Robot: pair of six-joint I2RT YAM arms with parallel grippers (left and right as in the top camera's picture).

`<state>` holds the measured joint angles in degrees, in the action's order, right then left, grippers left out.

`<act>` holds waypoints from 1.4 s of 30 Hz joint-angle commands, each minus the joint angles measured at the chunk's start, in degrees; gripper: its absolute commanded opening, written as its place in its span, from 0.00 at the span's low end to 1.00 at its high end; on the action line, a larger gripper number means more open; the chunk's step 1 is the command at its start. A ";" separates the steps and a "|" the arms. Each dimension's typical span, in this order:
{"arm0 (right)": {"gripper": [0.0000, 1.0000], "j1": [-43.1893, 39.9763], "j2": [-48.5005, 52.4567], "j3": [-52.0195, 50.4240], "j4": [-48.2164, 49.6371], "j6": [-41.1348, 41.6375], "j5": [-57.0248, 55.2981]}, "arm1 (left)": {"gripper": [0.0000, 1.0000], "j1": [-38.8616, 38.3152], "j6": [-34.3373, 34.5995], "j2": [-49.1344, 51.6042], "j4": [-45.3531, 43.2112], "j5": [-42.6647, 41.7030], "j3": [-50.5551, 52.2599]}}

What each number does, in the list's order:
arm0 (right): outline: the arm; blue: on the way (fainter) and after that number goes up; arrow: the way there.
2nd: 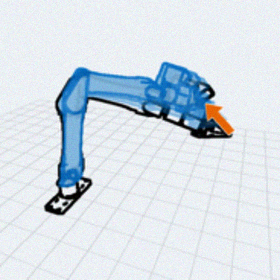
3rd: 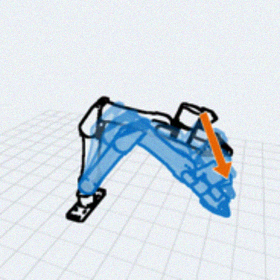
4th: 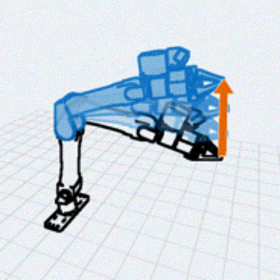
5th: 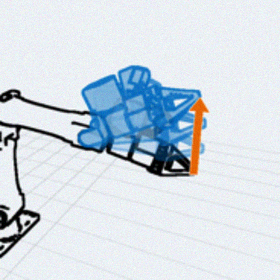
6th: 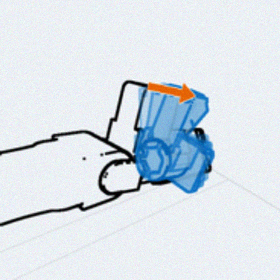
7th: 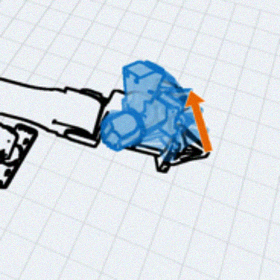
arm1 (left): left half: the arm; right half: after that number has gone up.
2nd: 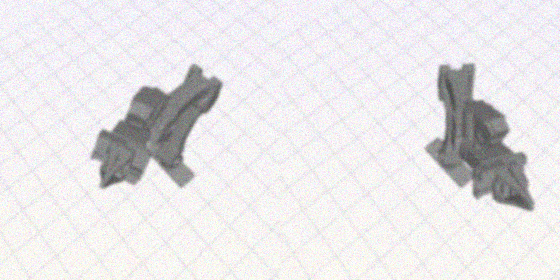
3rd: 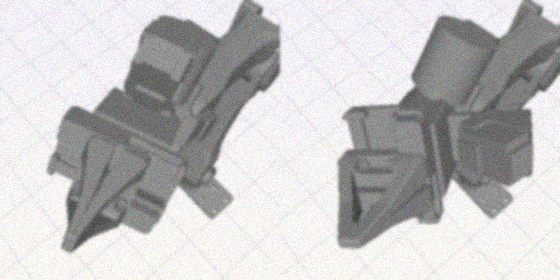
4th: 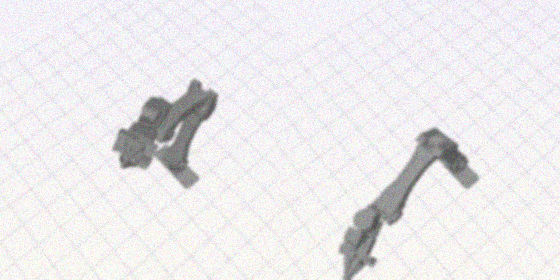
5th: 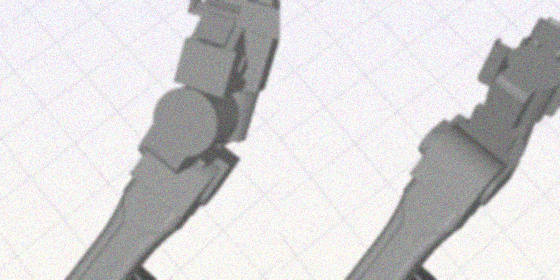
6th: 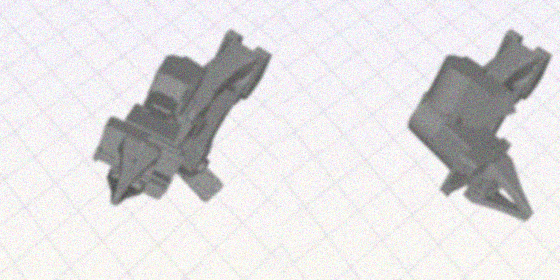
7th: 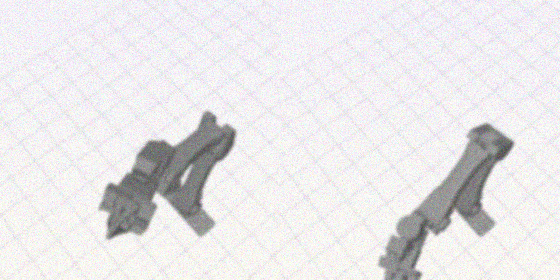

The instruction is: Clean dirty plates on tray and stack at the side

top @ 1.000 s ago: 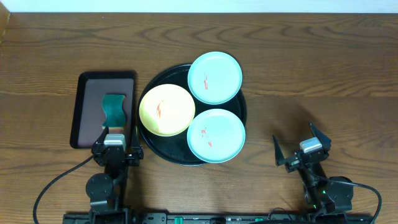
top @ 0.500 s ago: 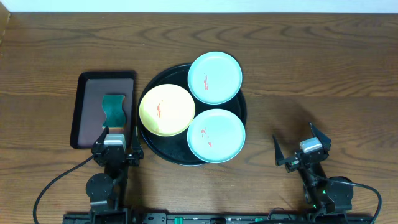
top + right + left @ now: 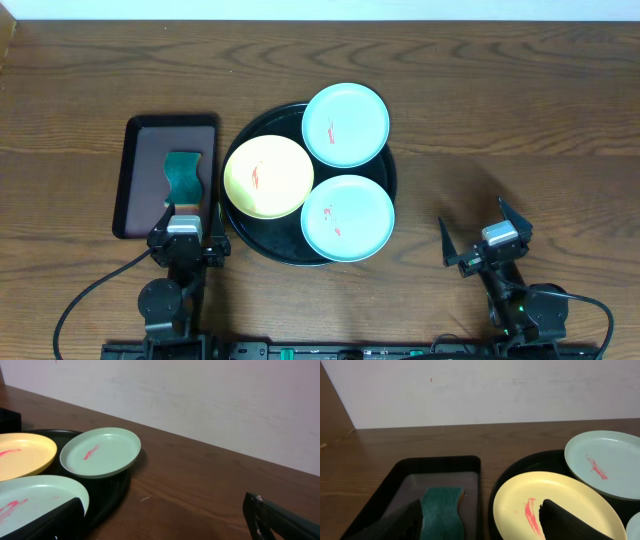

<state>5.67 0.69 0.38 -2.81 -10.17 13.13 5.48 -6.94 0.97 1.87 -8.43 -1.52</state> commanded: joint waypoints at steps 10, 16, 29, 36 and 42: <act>0.99 -0.59 -0.39 -0.07 -0.24 -0.61 0.26 | 0.75 -0.02 -0.50 0.09 1.46 0.09 1.29; 0.99 -0.59 -0.39 -0.07 -0.24 -0.61 0.26 | 0.75 -0.02 -0.50 0.09 1.46 0.09 1.29; 0.99 -0.59 -0.39 -0.07 -0.26 -0.63 -0.70 | 0.75 -0.02 -0.50 0.09 1.46 0.09 1.29; 0.99 -0.59 -0.39 -0.07 -0.17 -0.63 -1.27 | 0.75 -0.02 -0.50 0.09 1.46 0.09 1.29; 0.99 -0.59 -0.39 -0.07 -0.33 -0.61 -0.42 | 0.75 -0.02 -0.50 0.09 1.46 0.09 1.29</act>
<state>5.67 0.69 0.40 -2.83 -10.17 12.86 5.48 -6.94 0.97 1.85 -8.43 -1.52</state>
